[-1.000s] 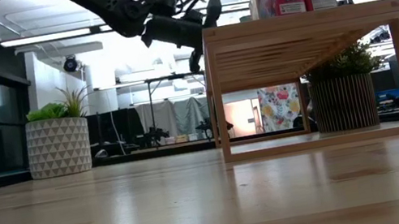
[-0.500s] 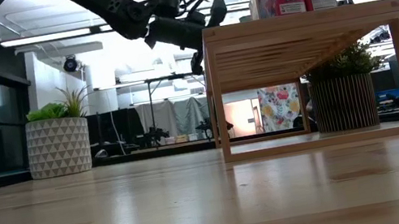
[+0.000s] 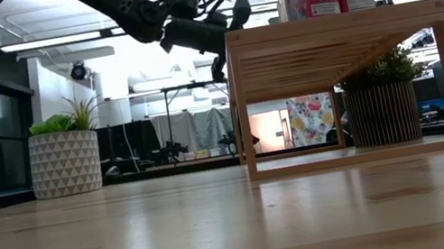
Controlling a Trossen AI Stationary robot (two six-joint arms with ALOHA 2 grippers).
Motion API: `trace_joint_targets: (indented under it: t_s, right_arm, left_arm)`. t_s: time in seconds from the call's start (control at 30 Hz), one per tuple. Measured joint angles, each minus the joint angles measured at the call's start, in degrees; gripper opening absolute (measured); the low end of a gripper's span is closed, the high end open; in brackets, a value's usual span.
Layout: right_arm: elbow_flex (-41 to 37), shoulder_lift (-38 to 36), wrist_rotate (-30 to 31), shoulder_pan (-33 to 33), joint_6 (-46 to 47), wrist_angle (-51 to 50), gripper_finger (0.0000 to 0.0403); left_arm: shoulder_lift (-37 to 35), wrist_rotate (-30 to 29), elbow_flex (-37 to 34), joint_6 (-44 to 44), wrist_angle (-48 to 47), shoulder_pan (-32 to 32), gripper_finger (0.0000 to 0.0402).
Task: Stack cereal on shelf
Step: Put the yellow cereal box on the shelf
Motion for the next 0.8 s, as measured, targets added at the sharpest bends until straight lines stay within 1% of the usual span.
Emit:
trace_joint_targets:
  t_s: [0.23, 0.3, 0.43, 0.53, 0.67, 0.73, 0.8]
  right_arm:
    - [0.0, -2.9, 0.2, -2.5, 0.0, -1.7, 0.0000]
    - [0.0, -3.8, 0.2, -3.1, 0.0, -2.1, 0.0000]
    - [0.0, -5.9, 0.2, -4.4, -0.4, -2.3, 0.0000]
    - [0.0, -7.7, 0.3, -5.2, -0.5, -1.9, 0.0000]
    - [0.0, -10.4, 0.4, -5.6, -1.5, -0.1, 0.0000]
    - [0.0, -11.7, 0.9, -5.6, -1.5, 0.3, 0.0000]
    - [0.0, -12.9, 0.9, -5.6, -1.5, 0.9, 0.0000]
  left_arm:
    - [-1.0, 2.1, 0.0, -0.1, -0.1, 2.5, 0.0000]
    - [-1.6, 3.7, 0.0, -0.1, -0.3, 3.4, 0.0000]
    - [-4.1, 7.5, 0.0, 1.5, -3.9, 6.0, 0.0000]
    - [-8.2, 9.3, 0.0, 5.7, -9.1, 7.9, 0.0000]
    - [-15.8, 9.8, -0.2, 13.8, -17.5, 8.7, 0.0000]
    - [-20.0, 9.8, -1.3, 16.6, -19.3, 8.3, 0.0000]
    - [-24.9, 9.8, -3.8, 18.3, -19.3, 7.6, 0.0000]
